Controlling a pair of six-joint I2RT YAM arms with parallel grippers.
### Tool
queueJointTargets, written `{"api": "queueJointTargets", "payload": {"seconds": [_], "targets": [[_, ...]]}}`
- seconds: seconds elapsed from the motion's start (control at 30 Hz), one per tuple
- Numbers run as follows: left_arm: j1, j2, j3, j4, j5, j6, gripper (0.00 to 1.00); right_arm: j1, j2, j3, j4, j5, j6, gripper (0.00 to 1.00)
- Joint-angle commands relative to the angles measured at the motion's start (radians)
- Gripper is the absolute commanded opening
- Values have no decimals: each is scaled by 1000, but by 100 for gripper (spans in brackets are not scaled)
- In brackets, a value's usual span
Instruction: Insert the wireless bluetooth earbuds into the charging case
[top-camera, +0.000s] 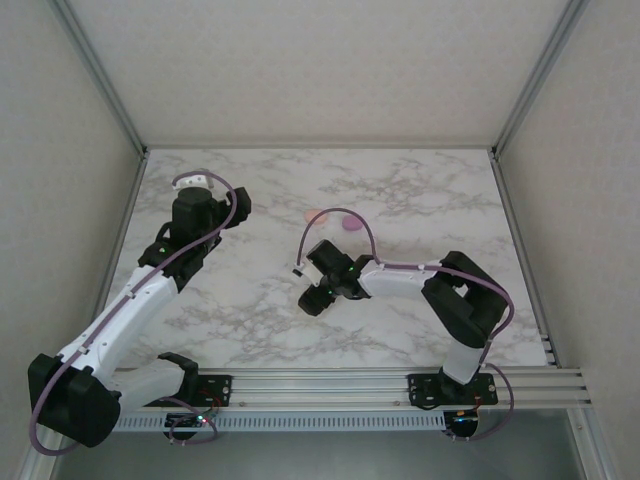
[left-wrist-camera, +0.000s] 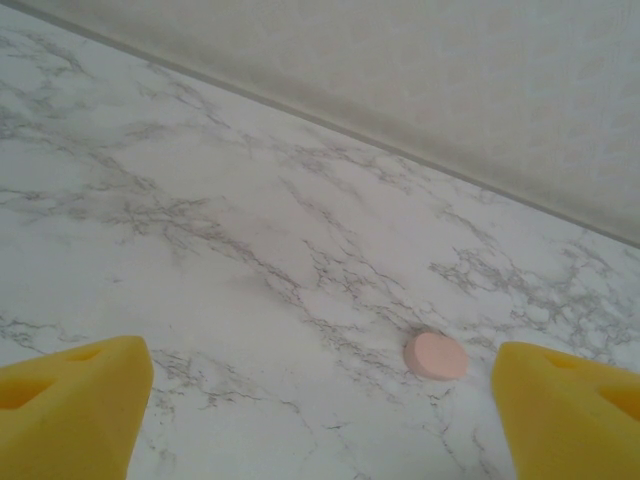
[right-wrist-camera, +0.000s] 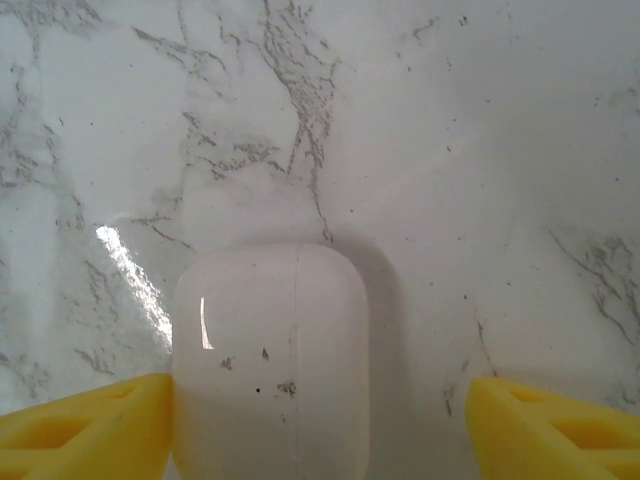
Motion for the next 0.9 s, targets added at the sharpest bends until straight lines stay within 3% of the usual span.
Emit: {"api": "queueJointTargets", "payload": {"seconds": [0.0, 0.33, 0.57, 0.87], "targets": [[8, -2, 36, -9, -14, -5, 87, 15, 26, -17, 34, 1, -55, 75], [8, 16, 43, -9, 0, -7, 87, 35, 44, -54, 87, -2, -142, 67], [7, 42, 62, -42, 1, -10, 86, 56, 50, -104, 158, 36, -158, 56], [8, 81, 81, -22, 92, 13, 85, 52, -175, -170, 252, 107, -169, 41]]}}
